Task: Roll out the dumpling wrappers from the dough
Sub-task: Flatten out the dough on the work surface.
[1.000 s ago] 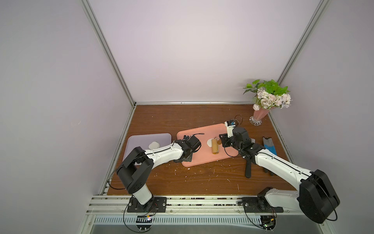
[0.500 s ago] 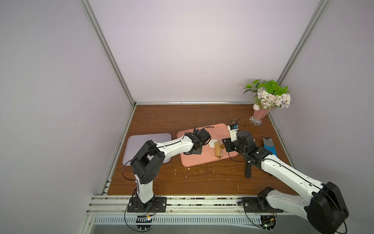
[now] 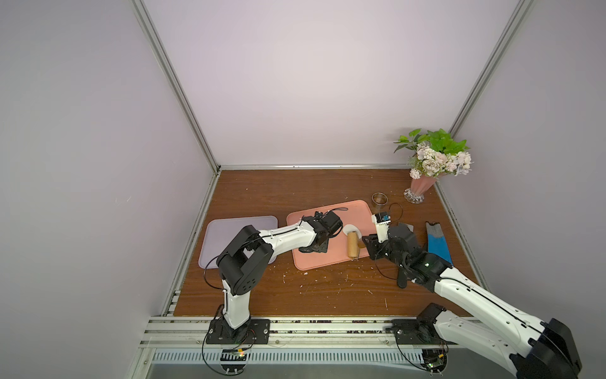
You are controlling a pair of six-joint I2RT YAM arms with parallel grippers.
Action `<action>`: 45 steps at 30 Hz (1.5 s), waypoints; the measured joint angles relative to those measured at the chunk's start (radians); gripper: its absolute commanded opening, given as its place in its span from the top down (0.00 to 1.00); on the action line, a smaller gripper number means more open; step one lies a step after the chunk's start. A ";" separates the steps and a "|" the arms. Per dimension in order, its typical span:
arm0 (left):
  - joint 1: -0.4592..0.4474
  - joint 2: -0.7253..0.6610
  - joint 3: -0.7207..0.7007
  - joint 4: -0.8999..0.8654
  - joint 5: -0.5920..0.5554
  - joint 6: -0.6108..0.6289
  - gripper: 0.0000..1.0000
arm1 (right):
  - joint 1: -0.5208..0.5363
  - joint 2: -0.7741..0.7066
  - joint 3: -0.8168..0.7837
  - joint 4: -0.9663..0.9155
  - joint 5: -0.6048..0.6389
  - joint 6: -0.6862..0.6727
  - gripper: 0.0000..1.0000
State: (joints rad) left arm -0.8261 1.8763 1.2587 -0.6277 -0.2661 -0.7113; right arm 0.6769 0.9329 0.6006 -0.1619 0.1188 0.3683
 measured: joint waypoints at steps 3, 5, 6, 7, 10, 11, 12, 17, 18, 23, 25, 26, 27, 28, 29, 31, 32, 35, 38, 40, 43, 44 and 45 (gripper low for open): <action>-0.001 0.000 0.000 0.001 0.001 0.000 0.76 | 0.024 -0.024 -0.012 -0.021 0.007 0.022 1.00; -0.001 0.000 0.000 0.002 0.001 0.000 0.76 | 0.035 -0.035 -0.015 -0.036 0.011 0.033 1.00; -0.001 0.000 0.000 0.002 0.001 0.000 0.76 | 0.040 -0.036 -0.015 -0.041 0.012 0.036 1.00; -0.001 0.000 0.000 0.003 0.001 0.000 0.76 | 0.047 -0.036 -0.015 -0.045 0.013 0.039 1.00; -0.001 0.000 0.000 0.004 0.001 0.000 0.76 | 0.062 -0.035 -0.014 -0.050 0.016 0.043 1.00; -0.001 0.000 0.000 0.004 0.001 0.000 0.76 | 0.068 -0.035 -0.014 -0.053 0.017 0.045 1.00; -0.002 0.000 0.000 0.005 0.002 0.000 0.76 | 0.074 -0.035 -0.014 -0.054 0.022 0.046 1.00; -0.002 0.000 0.000 0.014 0.006 0.000 0.77 | 0.083 -0.029 -0.014 -0.047 0.061 0.061 1.00; -0.002 0.000 0.000 0.016 0.008 0.000 0.77 | 0.083 -0.026 -0.014 -0.041 0.066 0.063 1.00; -0.002 0.000 0.000 0.025 0.015 0.002 0.84 | 0.068 0.035 0.035 -0.029 0.102 0.064 1.00; -0.001 0.000 0.000 0.031 0.020 0.003 0.88 | 0.043 0.081 0.080 -0.035 0.103 0.054 1.00; 0.000 0.000 0.000 0.034 0.023 0.004 0.91 | 0.026 0.107 0.111 -0.039 0.103 0.045 1.00; 0.003 0.000 0.000 0.039 0.028 0.005 0.93 | 0.011 0.126 0.137 -0.042 0.103 0.037 1.00; 0.006 0.000 0.000 0.045 0.035 0.005 0.94 | -0.008 0.149 0.171 -0.048 0.101 0.028 1.00; 0.010 0.001 0.000 0.051 0.041 0.005 0.95 | -0.027 0.169 0.205 -0.051 0.101 0.016 1.00; 0.014 0.003 0.000 0.057 0.050 0.007 0.97 | -0.064 0.203 0.270 -0.056 0.089 -0.006 1.00; 0.016 0.006 0.000 0.060 0.056 0.008 0.99 | -0.084 0.219 0.300 -0.055 0.081 -0.016 1.00; 0.024 0.022 -0.002 0.065 0.079 0.009 1.00 | -0.137 0.258 0.365 -0.048 0.052 -0.040 1.00; 0.035 0.032 -0.009 0.074 0.097 0.009 1.00 | -0.184 0.305 0.399 -0.037 0.016 -0.055 1.00; 0.041 0.031 -0.012 0.080 0.109 0.009 1.00 | -0.210 0.344 0.407 -0.031 -0.013 -0.061 1.00; 0.046 0.031 -0.015 0.087 0.128 0.009 1.00 | -0.235 0.406 0.407 -0.029 -0.053 -0.066 1.00; 0.046 0.031 -0.015 0.088 0.131 0.009 1.00 | -0.237 0.423 0.407 -0.029 -0.061 -0.066 1.00; 0.046 0.030 -0.016 0.090 0.134 0.009 1.00 | -0.239 0.443 0.407 -0.029 -0.074 -0.066 1.00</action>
State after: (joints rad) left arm -0.7799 1.9064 1.2427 -0.5381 -0.1326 -0.7021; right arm 0.4377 1.3758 1.0077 -0.1913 0.0452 0.3019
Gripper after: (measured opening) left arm 0.047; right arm 0.313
